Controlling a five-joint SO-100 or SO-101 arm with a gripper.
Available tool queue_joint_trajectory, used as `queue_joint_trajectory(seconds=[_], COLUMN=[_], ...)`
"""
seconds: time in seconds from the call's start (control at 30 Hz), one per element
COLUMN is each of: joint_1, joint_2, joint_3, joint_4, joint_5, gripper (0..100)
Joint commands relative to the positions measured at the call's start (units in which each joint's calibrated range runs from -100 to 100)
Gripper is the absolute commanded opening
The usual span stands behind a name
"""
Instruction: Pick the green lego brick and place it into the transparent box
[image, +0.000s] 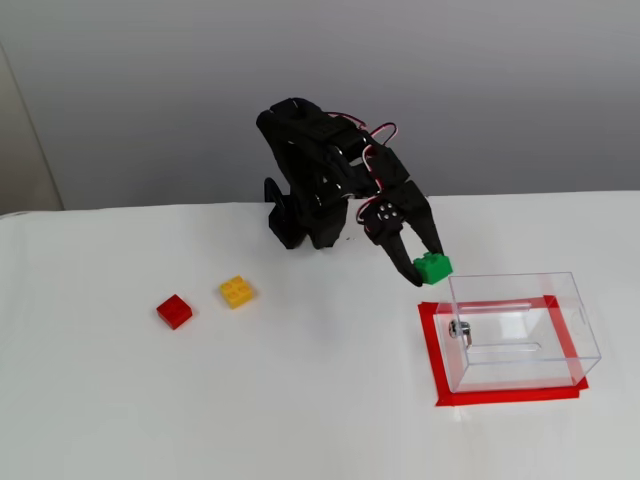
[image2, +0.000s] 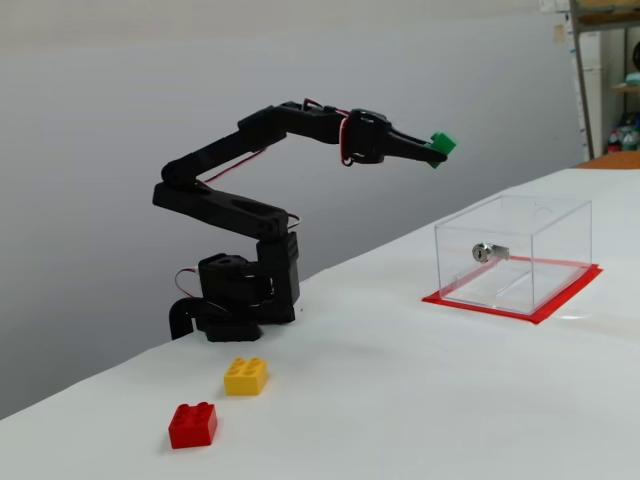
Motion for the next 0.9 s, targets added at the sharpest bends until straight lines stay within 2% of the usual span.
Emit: queue_joint_trajectory(seconds=[0.0,0.13,0.43,0.87], joint_1=[-6.78,-11.73,-16.54,-16.91], joint_2=[5.39,13.11,29.40,46.88], joint_3=[-3.60,-7.22,-17.08,-33.89], joint_4=[-0.46,-0.55,-0.55,-0.55], joint_5=[0.13,-0.13,0.18,0.18], gripper=[2,2,2,2])
